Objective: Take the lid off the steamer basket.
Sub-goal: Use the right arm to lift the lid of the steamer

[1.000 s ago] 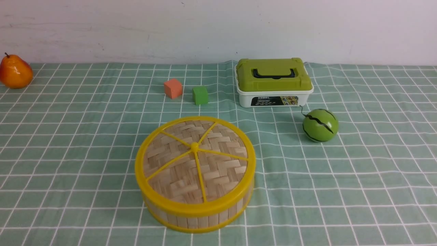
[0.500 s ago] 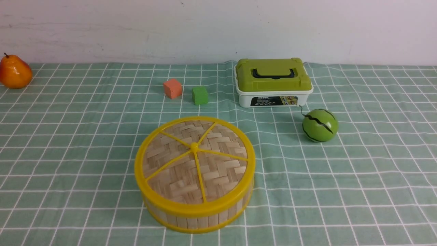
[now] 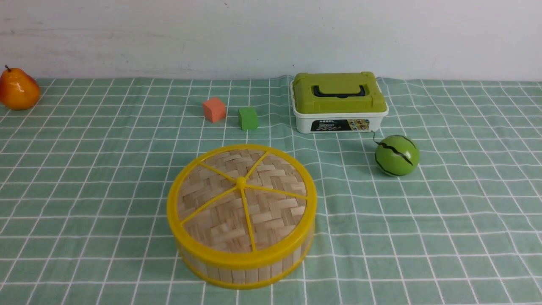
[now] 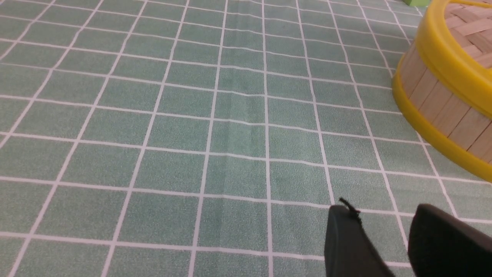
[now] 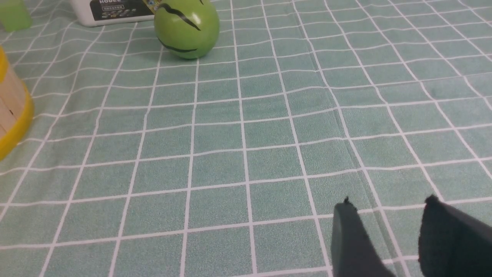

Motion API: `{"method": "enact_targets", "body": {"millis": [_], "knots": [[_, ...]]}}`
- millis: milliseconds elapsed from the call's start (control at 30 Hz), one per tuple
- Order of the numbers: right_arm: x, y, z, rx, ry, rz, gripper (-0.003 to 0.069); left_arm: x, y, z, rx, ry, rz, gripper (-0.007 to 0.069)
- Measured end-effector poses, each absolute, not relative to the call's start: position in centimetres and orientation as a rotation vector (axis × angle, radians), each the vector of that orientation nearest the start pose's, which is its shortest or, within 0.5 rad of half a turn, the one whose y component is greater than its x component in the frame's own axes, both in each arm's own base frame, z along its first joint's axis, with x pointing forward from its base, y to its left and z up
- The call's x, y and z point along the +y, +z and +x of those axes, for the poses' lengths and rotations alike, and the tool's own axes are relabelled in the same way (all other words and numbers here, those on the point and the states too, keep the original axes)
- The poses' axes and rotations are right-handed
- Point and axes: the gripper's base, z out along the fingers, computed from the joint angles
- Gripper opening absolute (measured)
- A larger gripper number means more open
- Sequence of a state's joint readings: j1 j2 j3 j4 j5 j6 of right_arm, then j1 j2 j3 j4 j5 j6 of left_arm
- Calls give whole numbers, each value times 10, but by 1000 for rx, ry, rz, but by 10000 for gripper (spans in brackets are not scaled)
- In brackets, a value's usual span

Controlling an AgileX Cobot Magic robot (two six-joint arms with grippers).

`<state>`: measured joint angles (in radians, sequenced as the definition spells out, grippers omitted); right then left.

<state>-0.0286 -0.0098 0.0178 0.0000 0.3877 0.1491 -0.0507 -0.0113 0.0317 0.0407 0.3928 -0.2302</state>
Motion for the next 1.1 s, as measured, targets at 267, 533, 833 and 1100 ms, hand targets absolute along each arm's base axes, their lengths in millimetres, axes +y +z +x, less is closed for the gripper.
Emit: {"method": "enact_targets", "body": {"millis": [267,533,833,1100], "knots": [[-1,173,52,1873,83,167,238,-1,168,52,1894,-151,-145,239],[-1,173,52,1873,83,167,239,-1,168,52,1894,-151,-145,239],[16,175,52,1790,716,657,239,-1,168,52,1894,-151,-145,239],[21,178,52,1713,967,853,239,-1,168,52,1894,-151,-145,239]]}}
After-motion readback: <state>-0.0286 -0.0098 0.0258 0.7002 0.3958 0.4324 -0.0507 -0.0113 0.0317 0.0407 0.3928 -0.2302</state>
